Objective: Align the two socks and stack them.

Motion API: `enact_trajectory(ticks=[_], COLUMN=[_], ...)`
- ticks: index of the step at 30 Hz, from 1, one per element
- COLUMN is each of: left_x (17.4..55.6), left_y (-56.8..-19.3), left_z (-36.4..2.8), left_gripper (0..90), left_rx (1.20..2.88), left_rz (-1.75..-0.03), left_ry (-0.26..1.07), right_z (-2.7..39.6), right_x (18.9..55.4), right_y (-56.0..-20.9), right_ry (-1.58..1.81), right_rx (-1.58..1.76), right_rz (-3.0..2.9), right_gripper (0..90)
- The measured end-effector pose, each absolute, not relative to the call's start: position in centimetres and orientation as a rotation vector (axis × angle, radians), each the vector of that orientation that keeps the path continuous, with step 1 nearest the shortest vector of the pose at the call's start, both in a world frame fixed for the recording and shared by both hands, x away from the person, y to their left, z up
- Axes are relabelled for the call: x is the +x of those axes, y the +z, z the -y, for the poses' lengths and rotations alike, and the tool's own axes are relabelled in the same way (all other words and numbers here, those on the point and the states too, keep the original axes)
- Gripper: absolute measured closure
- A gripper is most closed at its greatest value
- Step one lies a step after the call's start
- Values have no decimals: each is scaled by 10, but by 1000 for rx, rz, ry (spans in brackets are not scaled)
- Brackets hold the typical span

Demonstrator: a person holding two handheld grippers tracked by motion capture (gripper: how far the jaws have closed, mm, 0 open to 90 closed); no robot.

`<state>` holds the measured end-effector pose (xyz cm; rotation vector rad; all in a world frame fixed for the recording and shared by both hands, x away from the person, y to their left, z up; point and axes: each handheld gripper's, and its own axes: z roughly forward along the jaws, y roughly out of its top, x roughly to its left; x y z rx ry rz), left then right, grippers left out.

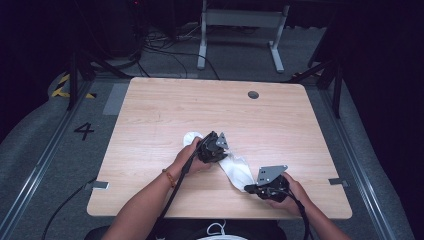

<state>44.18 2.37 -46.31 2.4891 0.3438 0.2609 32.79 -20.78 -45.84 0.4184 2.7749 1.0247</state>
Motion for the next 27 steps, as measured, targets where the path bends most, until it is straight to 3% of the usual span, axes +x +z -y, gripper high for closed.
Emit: enact_trajectory(ticks=[10, 17, 27], left_x=[448, 460, 478], left_y=[-453, -438, -414], left_z=[-29, -55, -96], left_gripper=[866, 867, 859], left_rx=[2459, 2409, 2374], left_rz=[-344, -371, -433], left_ry=[245, 170, 250], right_z=[198, 176, 124], right_x=[326, 332, 349], right_y=[-445, -435, -419], right_ry=[1102, 1138, 1191], right_rx=[373, 298, 199], right_rz=[-2735, -2718, -2665], right_gripper=[898, 899, 899])
